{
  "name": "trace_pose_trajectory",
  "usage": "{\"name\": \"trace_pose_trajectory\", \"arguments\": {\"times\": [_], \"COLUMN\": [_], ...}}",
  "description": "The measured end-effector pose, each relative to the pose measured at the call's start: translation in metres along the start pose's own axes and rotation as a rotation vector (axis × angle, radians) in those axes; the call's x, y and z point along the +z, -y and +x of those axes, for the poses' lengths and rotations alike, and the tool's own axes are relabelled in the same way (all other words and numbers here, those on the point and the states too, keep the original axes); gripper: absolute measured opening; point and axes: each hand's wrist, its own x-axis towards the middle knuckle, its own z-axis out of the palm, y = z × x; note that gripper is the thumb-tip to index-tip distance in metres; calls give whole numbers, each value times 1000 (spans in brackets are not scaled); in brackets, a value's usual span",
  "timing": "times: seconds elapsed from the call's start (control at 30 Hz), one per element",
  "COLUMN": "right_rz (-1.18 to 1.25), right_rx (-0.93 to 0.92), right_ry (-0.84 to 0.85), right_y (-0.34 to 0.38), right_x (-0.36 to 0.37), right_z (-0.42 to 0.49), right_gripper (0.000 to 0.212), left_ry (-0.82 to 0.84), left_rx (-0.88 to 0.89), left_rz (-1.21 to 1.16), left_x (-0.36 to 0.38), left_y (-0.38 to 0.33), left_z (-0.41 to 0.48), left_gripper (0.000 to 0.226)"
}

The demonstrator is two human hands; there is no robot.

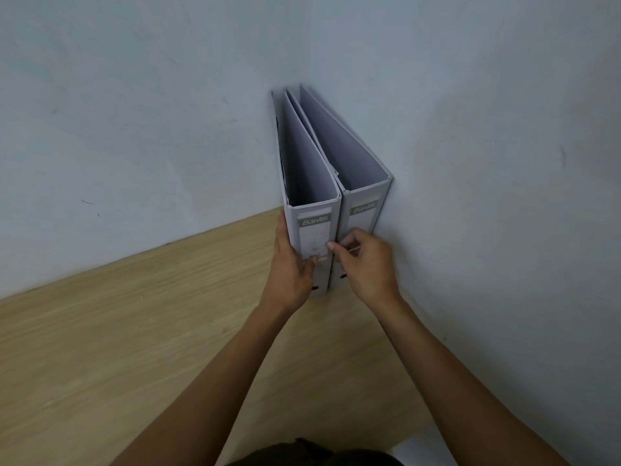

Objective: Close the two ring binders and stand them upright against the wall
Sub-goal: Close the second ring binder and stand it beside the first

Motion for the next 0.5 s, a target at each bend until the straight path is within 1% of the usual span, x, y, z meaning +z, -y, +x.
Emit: {"name": "trace_pose_trajectory", "arguments": {"times": [0.3,0.5], "right_rz": [-31,-59], "right_rx": [14,59], "right_ry": [-10,-8], "right_y": [0,4], "right_x": [1,0], "right_z": [3,-1], "right_gripper": [19,17], "left_ry": [48,107], "left_rx": [-54,-47], "left_rz": [17,59], "left_x": [0,-9], "left_y": [-3,-6], "left_z": [5,4], "left_gripper": [95,96]}}
